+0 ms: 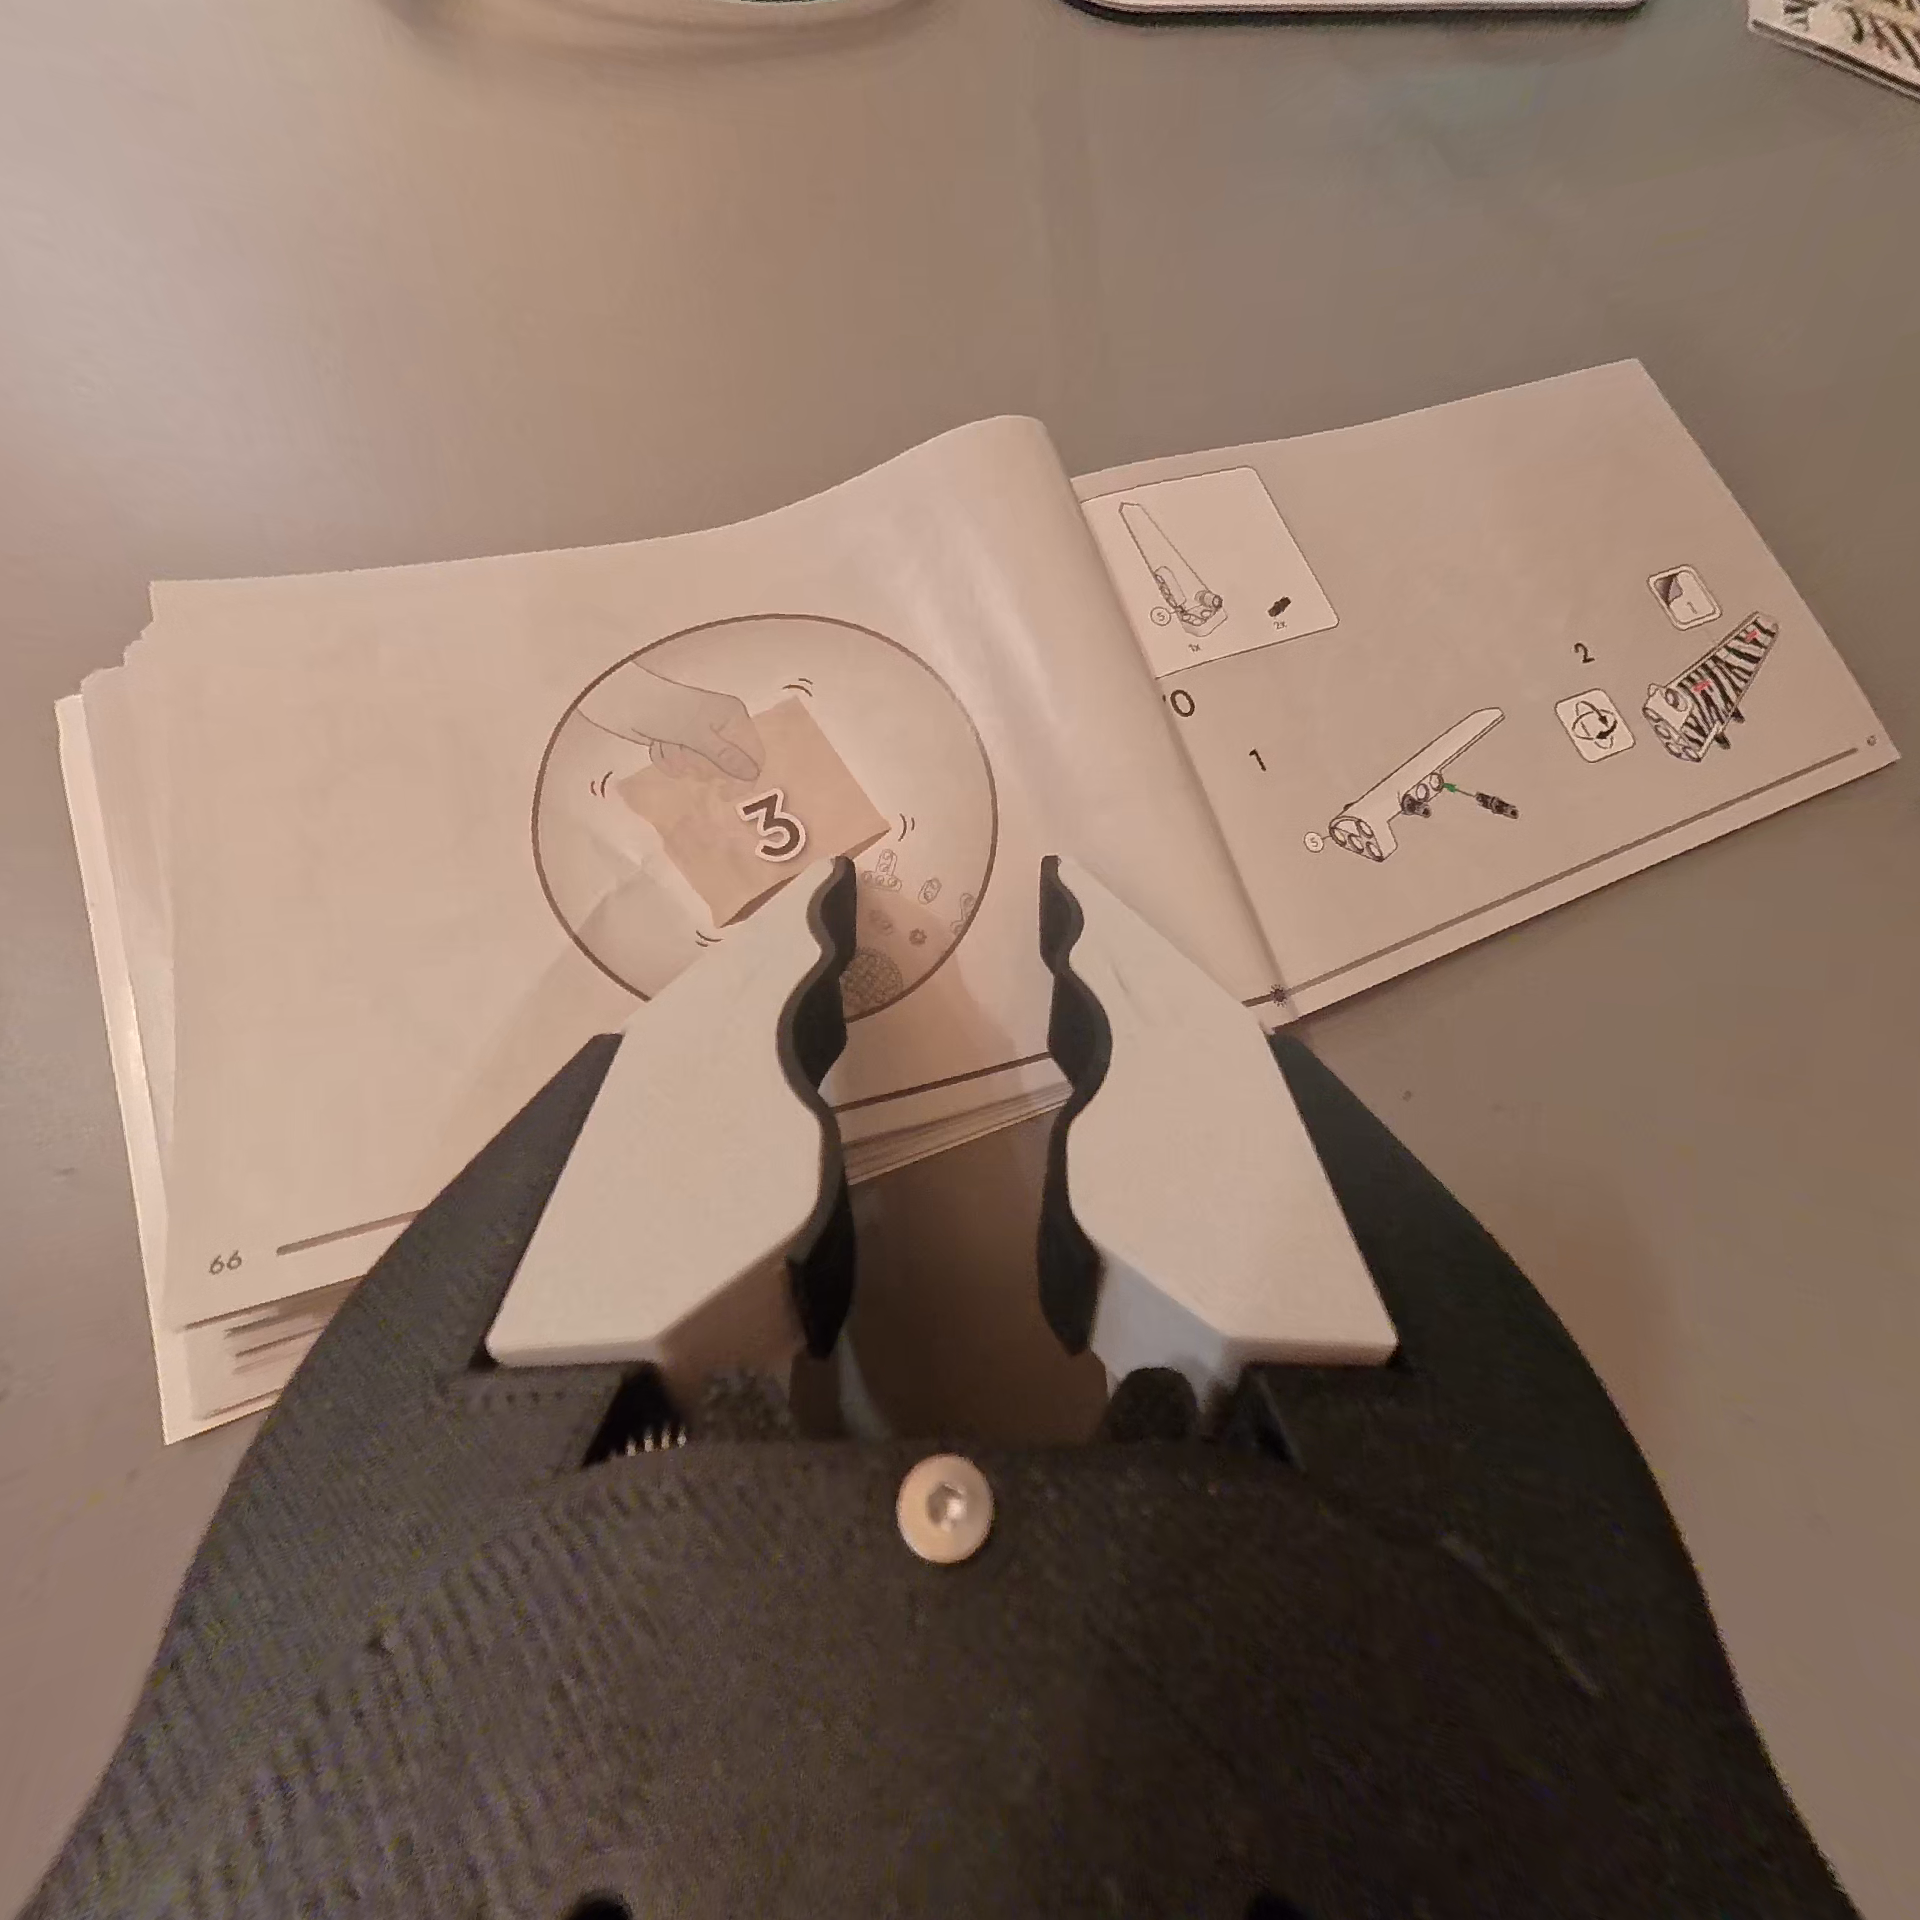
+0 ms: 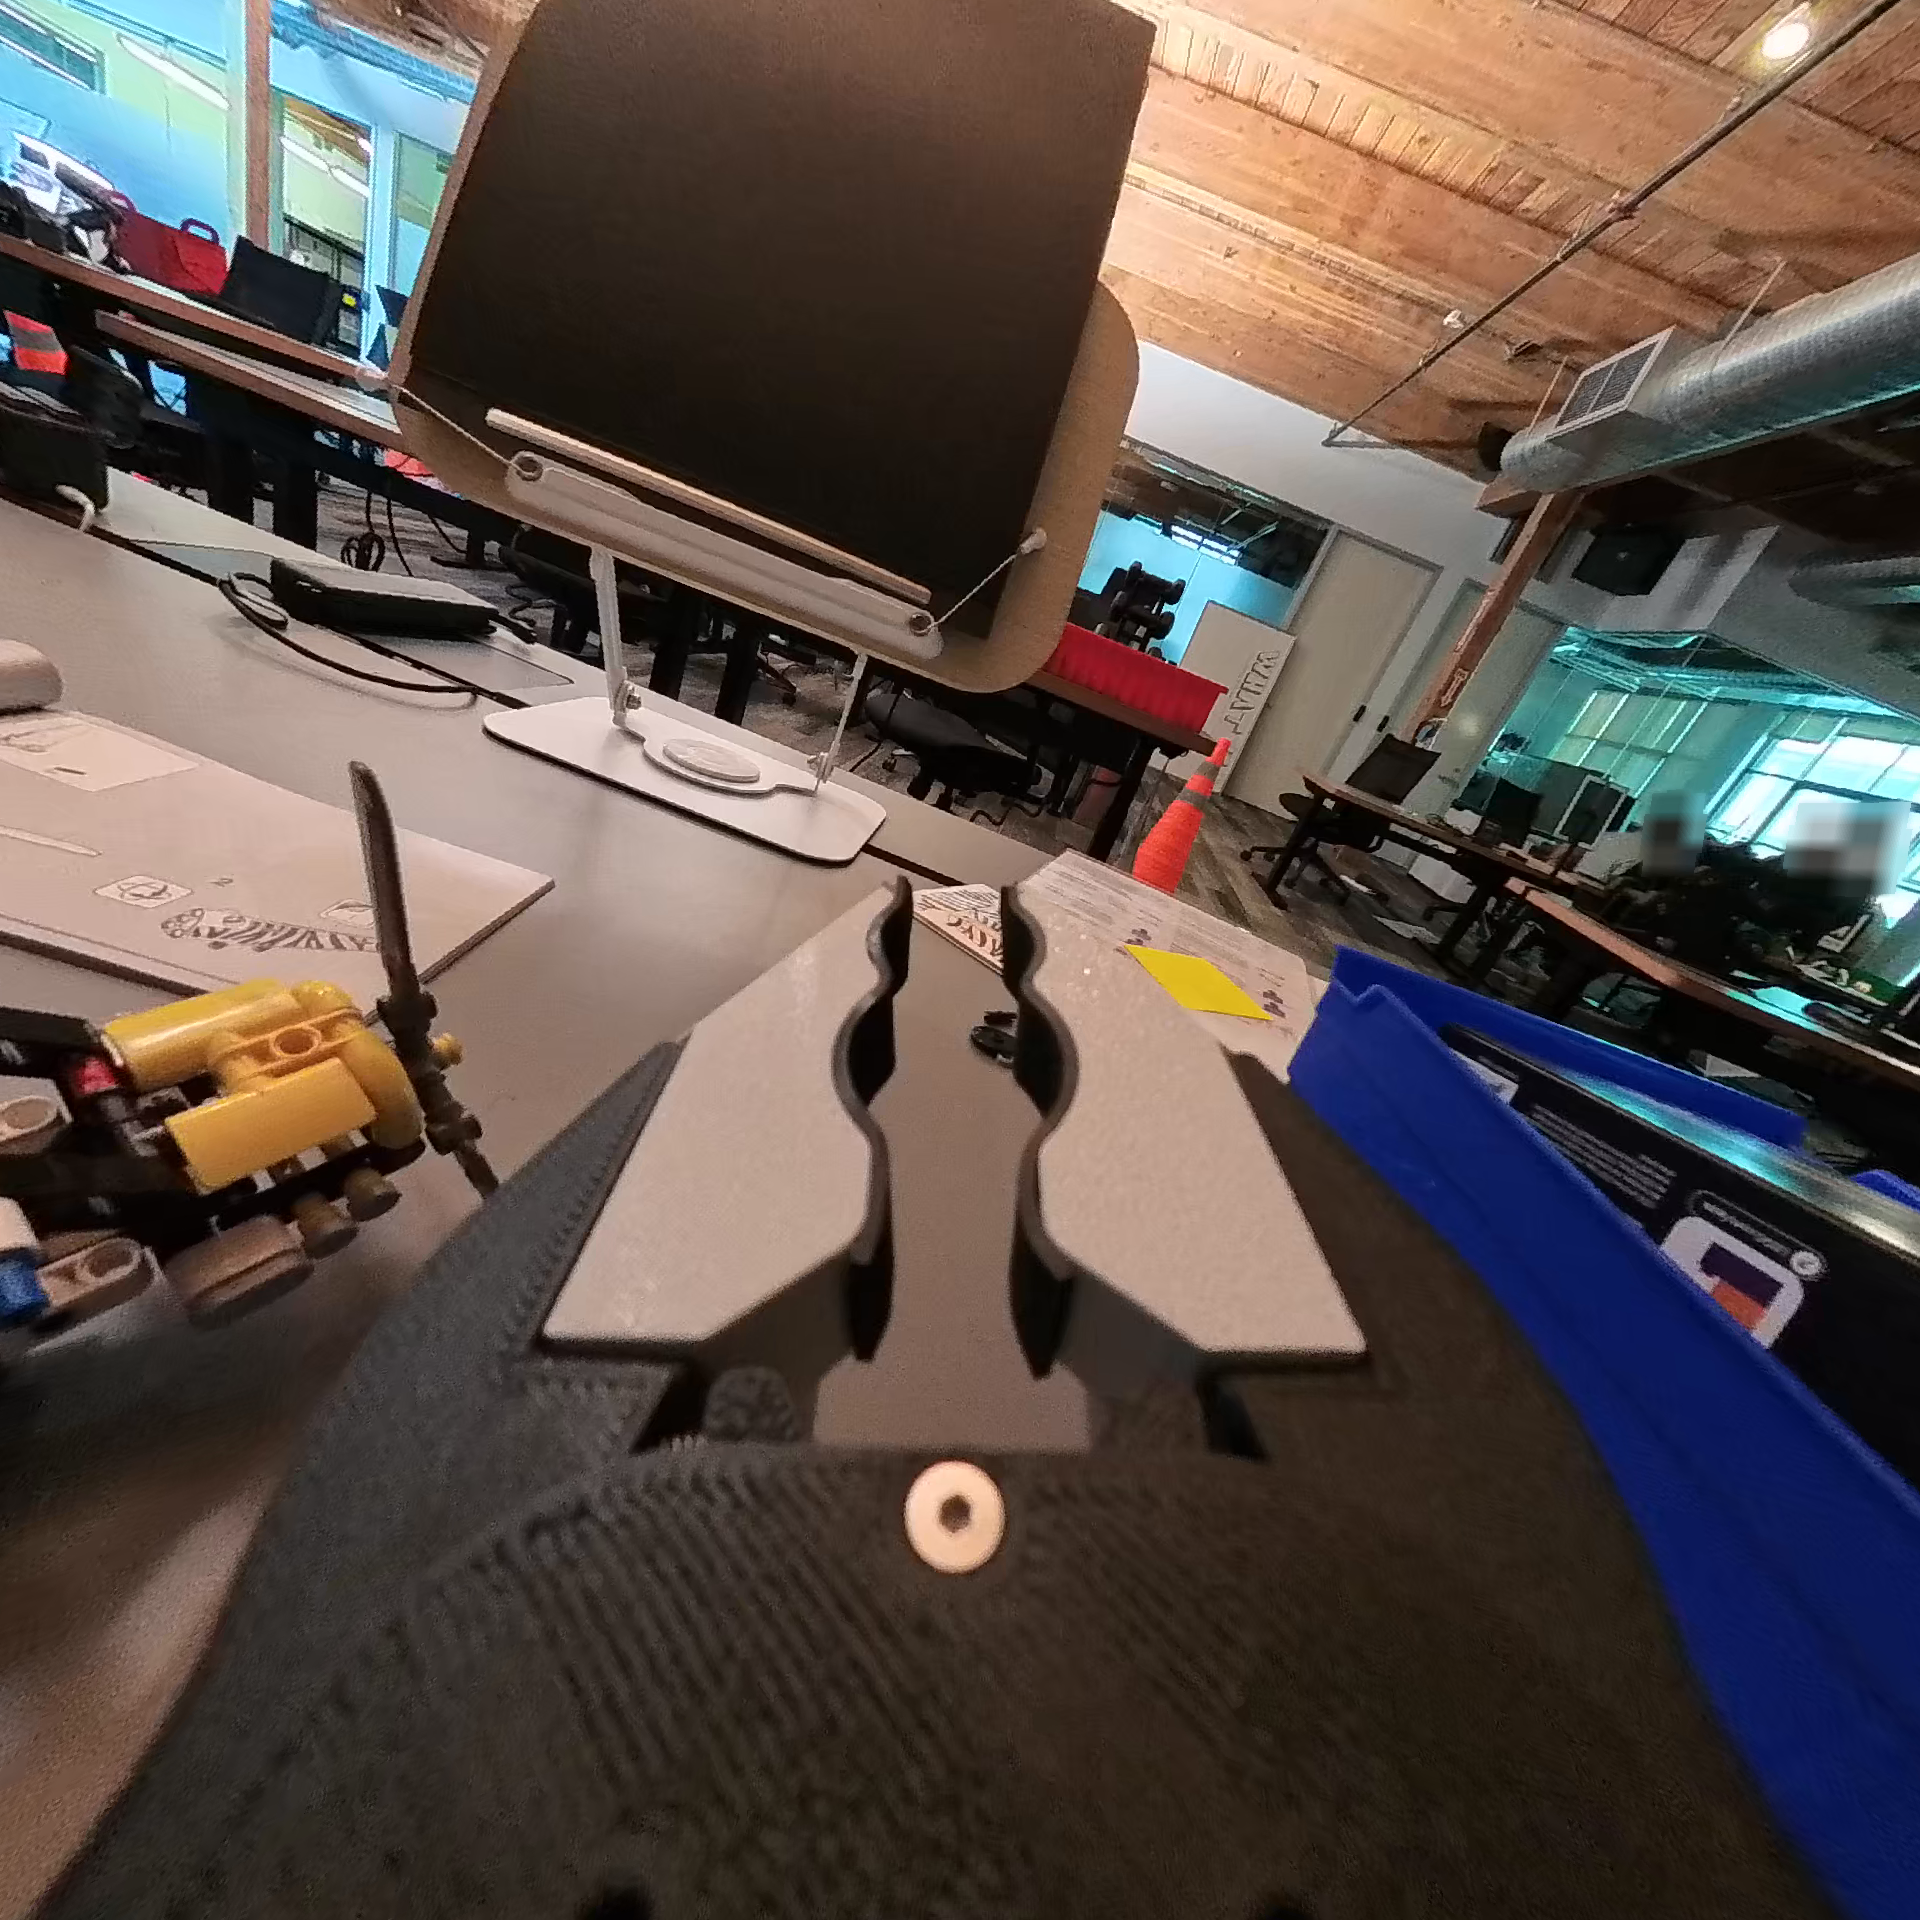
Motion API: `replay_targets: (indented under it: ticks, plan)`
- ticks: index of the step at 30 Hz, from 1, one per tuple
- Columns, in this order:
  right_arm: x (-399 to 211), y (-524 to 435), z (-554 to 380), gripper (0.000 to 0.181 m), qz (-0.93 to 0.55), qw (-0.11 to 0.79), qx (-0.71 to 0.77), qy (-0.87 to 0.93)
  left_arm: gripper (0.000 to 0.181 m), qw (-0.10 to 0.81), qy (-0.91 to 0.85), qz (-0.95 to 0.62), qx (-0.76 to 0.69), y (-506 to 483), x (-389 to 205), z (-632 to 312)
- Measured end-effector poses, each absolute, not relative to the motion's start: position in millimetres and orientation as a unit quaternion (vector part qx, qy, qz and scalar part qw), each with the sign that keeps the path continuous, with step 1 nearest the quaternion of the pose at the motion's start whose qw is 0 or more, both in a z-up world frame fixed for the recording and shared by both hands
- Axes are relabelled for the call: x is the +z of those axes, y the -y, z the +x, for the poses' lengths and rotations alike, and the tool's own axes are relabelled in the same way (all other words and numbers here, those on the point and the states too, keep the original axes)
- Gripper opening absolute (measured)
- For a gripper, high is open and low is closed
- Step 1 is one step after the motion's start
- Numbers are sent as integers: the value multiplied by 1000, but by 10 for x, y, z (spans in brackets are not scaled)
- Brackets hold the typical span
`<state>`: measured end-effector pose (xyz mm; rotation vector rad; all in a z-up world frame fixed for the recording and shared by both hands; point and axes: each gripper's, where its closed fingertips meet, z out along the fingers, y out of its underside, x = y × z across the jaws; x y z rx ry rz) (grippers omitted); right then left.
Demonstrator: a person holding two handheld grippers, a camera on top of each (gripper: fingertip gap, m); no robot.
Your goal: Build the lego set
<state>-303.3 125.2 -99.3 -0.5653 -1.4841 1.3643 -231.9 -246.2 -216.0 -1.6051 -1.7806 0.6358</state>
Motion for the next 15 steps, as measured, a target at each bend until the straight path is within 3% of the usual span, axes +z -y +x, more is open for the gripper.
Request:
replay_targets:
  ticks: [1, 15]
  plan:
    - [-994, -1251, -3031, 15, -233, 501, 564, 614, 36, 325, 679, -612, 242, 2461, -2161, -2319]
    - [-967, -1297, -3039, 14, -246, 492, 576, 604, 36, 330, 680, -610, 238, 2461, -2157, -2320]
